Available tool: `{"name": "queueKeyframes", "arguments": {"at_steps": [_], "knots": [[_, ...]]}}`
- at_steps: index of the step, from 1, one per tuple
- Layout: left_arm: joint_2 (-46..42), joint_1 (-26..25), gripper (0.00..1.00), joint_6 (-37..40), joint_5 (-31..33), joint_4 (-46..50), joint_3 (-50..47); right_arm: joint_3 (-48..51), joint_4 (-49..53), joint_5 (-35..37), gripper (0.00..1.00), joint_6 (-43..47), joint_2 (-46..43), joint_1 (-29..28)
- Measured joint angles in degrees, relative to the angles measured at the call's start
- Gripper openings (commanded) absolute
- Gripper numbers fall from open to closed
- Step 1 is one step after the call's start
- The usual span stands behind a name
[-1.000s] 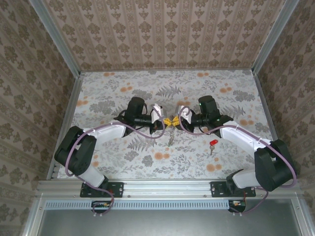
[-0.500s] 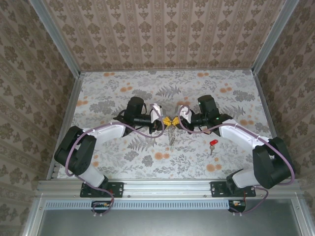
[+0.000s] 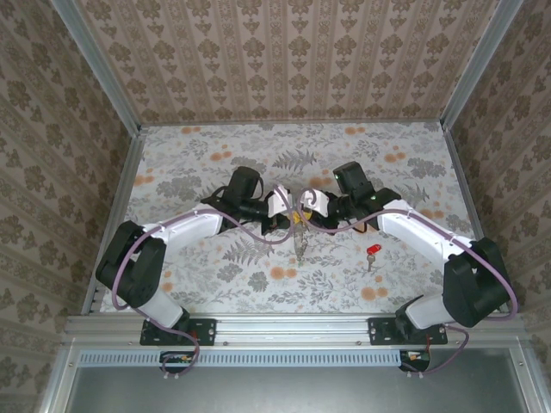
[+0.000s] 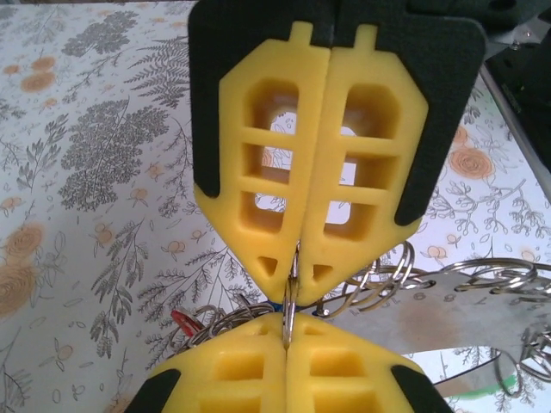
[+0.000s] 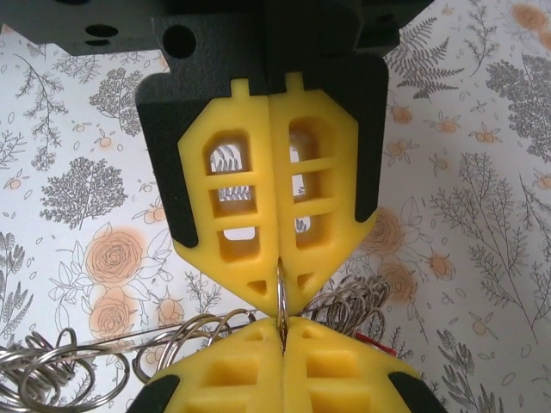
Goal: Put the keys on the keyring
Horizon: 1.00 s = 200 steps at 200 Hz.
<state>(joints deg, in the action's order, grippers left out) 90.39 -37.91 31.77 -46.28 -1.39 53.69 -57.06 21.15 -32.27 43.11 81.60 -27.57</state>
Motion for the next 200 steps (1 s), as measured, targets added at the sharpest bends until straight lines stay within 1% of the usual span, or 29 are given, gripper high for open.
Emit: {"name": "queueKeyframes", "arguments": {"at_steps": [24, 46, 69, 96, 116, 153, 166, 187, 200], "knots": [[-0.02, 0.11, 0.00, -0.57, -0.09, -1.22, -0.33, 0.66, -1.38, 0.15, 0.10, -0.24, -0.28, 0.15], [-0.02, 0.44, 0.00, -2.73, -1.57, -5.25, -1.97, 3.93, -6.21, -3.15, 0.15, -2.54, -1.57, 1.77], [-0.02, 0.90, 0.00, -5.73, -3.63, -9.90, -3.91, 6.62, -11.61, -7.06, 0.16, -4.48, -2.05, 3.06], [0.00, 1.42, 0.00, -9.44, -5.66, -14.78, -5.49, 9.18, -17.68, -9.88, 0.16, -6.97, -2.08, 3.69], [0.00, 1.68, 0.00, -11.76, -6.16, -17.81, -6.27, 10.19, -20.74, -11.32, 0.14, -8.48, -2.08, 4.39], [0.00, 2.51, 0.00, -16.20, -6.67, -24.41, -8.07, 10.78, -24.04, -12.90, 0.04, -9.90, -1.97, 5.27], [0.00, 2.75, 0.00, -17.14, -6.84, -25.42, -8.44, 10.75, -24.48, -13.22, 0.00, -10.12, -1.68, 5.29], [0.00, 2.75, 0.13, -16.28, -6.73, -24.04, -8.31, 10.71, -23.96, -13.25, 0.00, -10.14, -1.60, 5.29], [0.00, 2.40, 0.13, -13.97, -5.90, -20.61, -7.39, 10.23, -21.99, -12.90, 0.00, -9.38, -1.44, 5.09]]}}
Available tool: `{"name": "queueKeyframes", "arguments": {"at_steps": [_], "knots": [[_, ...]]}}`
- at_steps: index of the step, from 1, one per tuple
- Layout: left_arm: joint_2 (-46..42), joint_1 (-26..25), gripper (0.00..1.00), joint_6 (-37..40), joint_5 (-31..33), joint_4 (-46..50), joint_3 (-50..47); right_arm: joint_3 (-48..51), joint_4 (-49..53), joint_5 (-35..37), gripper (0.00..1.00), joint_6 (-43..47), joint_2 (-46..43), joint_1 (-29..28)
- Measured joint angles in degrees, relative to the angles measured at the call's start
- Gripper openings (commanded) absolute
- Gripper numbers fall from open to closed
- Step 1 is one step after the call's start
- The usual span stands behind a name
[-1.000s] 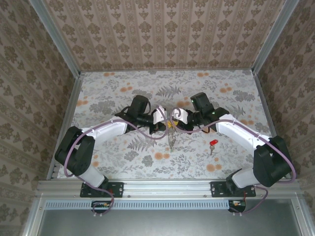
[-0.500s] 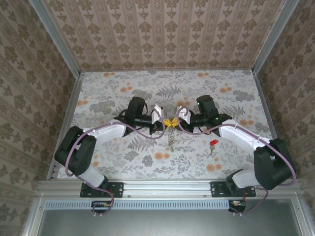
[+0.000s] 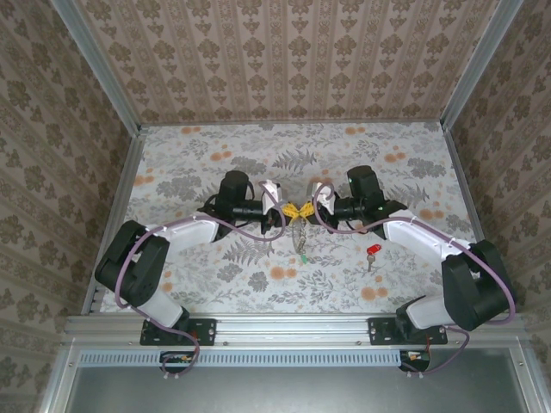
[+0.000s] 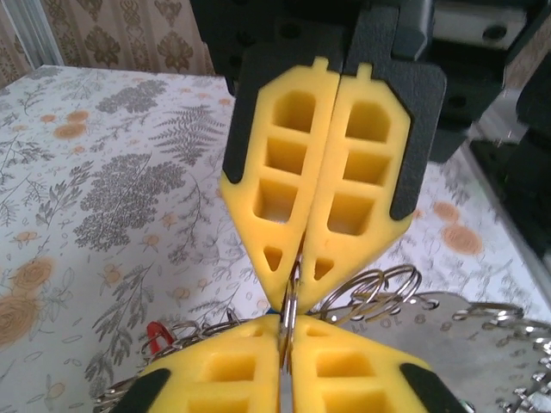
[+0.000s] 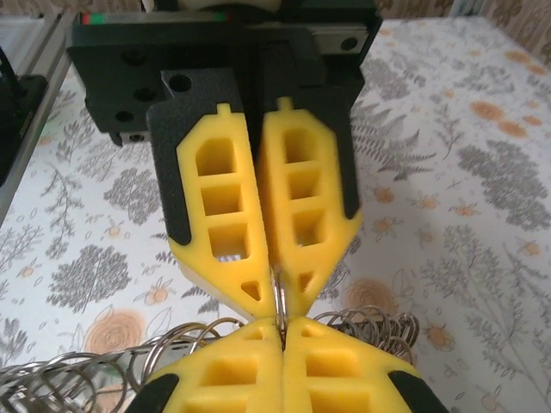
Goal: Put the keys on the keyring
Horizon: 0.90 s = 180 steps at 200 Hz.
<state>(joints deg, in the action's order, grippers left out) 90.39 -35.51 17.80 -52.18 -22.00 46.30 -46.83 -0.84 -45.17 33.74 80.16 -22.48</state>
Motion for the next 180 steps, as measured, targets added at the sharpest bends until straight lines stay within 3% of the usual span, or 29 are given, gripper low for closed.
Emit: {"name": "queueKeyframes", "arguments": {"at_steps": [57, 74, 82, 127, 180], "knots": [[0.00, -2.01, 0.10, 12.48, 6.71, 19.63, 8.26, -6.10, 12.20, 5.88, 0.00, 6.67, 1.27, -2.01], [0.00, -2.38, 0.00, 13.73, 7.82, 21.68, 8.57, -7.39, 14.91, 7.65, 0.00, 8.15, 1.73, -2.93], [0.04, -2.60, 0.00, 14.29, 8.13, 22.58, 8.61, -7.72, 15.96, 8.55, 0.00, 8.41, 1.86, -3.32], [0.74, -2.64, 0.00, 14.05, 7.45, 21.81, 8.24, -7.69, 16.90, 10.19, 0.13, 8.33, 1.86, -3.91], [0.74, -1.01, 0.00, 7.72, 1.81, 11.89, 3.61, -3.08, 8.24, 5.27, 0.15, 4.17, 1.53, -2.05]]}}
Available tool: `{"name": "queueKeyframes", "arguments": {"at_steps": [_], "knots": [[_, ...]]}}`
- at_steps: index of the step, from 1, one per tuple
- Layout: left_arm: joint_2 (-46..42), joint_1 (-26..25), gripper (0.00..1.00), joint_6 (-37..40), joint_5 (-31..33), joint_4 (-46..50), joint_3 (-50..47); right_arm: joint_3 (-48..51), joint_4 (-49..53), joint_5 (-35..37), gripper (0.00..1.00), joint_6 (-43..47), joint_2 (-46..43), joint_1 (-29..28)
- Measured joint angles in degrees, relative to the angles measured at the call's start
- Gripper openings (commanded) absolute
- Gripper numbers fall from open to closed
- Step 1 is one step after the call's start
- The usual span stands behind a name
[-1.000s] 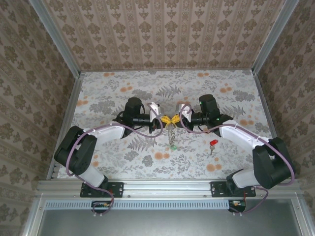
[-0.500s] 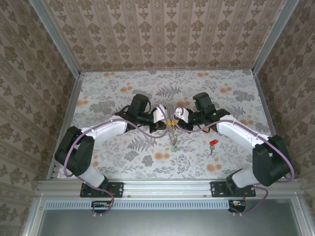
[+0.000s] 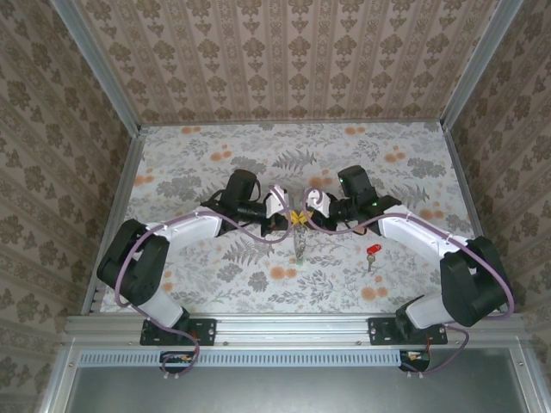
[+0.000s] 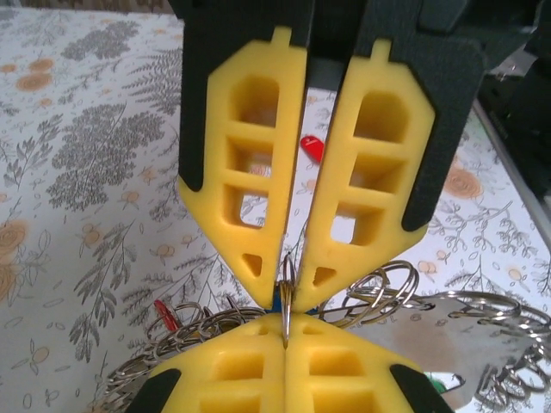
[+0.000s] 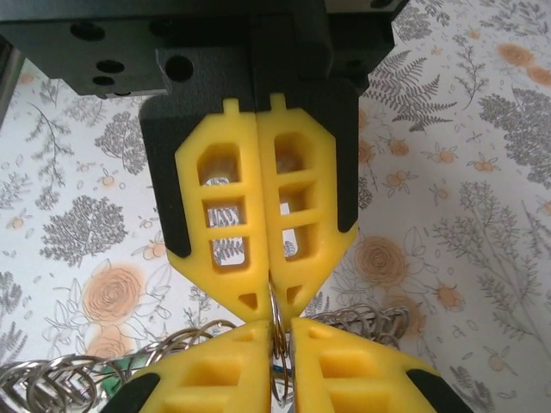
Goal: Put the keys on the keyring
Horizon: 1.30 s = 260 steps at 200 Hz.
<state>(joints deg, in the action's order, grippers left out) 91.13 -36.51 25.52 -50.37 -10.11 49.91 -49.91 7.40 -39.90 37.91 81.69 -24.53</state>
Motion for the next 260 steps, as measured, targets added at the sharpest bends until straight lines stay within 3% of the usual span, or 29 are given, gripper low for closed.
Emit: {"name": "queueKeyframes", "arguments": {"at_steps": [32, 45, 87, 94, 130, 171, 199, 249, 260], "knots": [[0.00, 1.11, 0.00, -3.74, -2.47, -6.05, -1.51, 2.62, -5.09, -2.67, 0.11, -2.47, 0.00, 1.64], [0.00, 1.51, 0.00, -4.98, -3.13, -7.61, -2.03, 3.21, -6.58, -3.65, 0.04, -3.48, 0.00, 2.01], [0.00, 2.19, 0.00, -6.67, -4.55, -10.05, -2.49, 3.82, -9.84, -5.55, 0.00, -5.62, 0.00, 2.43], [0.00, 2.19, 0.07, -6.45, -4.52, -9.81, -2.47, 3.82, -9.81, -5.57, 0.00, -5.81, 0.00, 2.43], [0.00, 1.40, 0.14, -1.22, -2.58, -1.51, 0.61, 3.19, -7.02, -5.25, 0.00, -4.92, 0.00, 2.34], [0.07, -0.11, 0.14, 5.35, 1.57, 8.68, 5.05, -1.31, 1.01, -2.16, 0.00, -1.57, 0.00, 1.03], [0.92, -0.96, 0.00, 7.80, 3.19, 12.13, 6.64, -3.54, 6.14, 1.51, 0.00, 0.57, 0.02, -0.35], [1.51, -1.66, 0.00, 8.74, 4.55, 13.16, 7.02, -3.80, 8.24, 4.44, 0.00, 2.05, 0.00, -1.14], [1.40, -1.55, 0.00, 7.89, 4.39, 11.02, 6.03, -3.78, 8.09, 4.83, 0.04, 2.25, -0.04, -1.14]]}}
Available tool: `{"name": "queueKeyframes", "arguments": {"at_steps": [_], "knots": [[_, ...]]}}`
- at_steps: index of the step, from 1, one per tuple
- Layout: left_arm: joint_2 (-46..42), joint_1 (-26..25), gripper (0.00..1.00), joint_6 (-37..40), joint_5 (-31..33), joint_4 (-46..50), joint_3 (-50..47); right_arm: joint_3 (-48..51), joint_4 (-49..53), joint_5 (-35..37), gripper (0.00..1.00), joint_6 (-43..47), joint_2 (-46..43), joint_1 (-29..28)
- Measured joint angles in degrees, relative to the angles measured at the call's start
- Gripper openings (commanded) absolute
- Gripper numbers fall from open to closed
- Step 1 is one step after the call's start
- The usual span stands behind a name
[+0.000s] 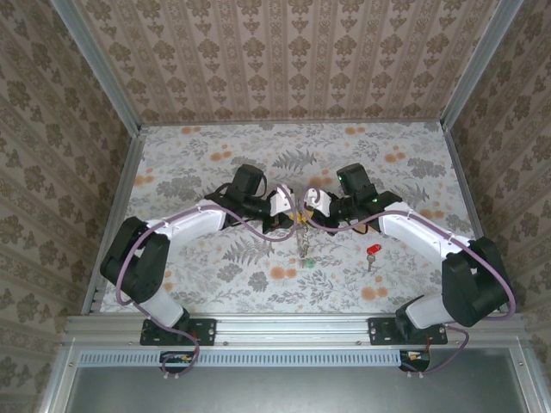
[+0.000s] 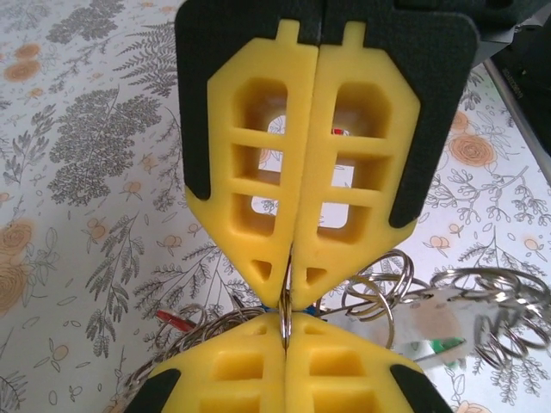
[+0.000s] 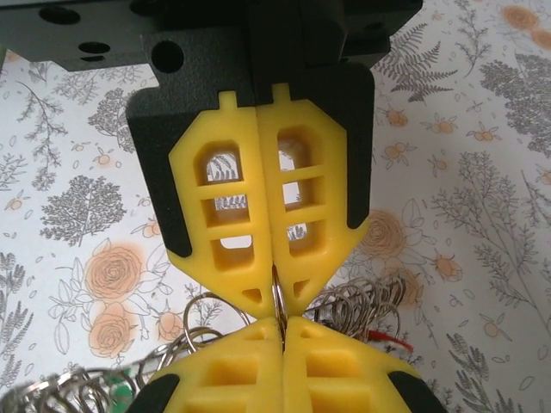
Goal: Put the keys on the keyring
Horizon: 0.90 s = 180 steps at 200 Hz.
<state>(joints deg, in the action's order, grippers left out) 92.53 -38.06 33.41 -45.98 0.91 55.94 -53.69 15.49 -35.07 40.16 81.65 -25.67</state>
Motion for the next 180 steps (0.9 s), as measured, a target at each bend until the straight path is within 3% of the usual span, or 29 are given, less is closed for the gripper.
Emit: {"name": "queueKeyframes", "arguments": {"at_steps": [27, 84, 150, 180], "knots": [[-0.46, 0.74, 0.00, -3.08, -1.57, -6.49, -3.30, 1.86, -3.26, -0.11, 0.11, -0.35, -0.39, 0.28], [-0.57, 1.14, 0.00, -7.02, -3.28, -12.92, -6.34, 7.45, -12.07, -1.31, 0.14, -4.83, -0.61, 1.31], [-0.68, 1.40, 0.00, -8.17, -3.34, -14.82, -7.13, 7.72, -12.00, 2.38, 0.28, -7.50, -0.96, 1.90], [-1.46, 1.40, 0.00, -6.60, -0.94, -12.37, -6.99, 8.92, -12.26, 4.55, 0.34, -9.88, -5.35, 2.05]]}}
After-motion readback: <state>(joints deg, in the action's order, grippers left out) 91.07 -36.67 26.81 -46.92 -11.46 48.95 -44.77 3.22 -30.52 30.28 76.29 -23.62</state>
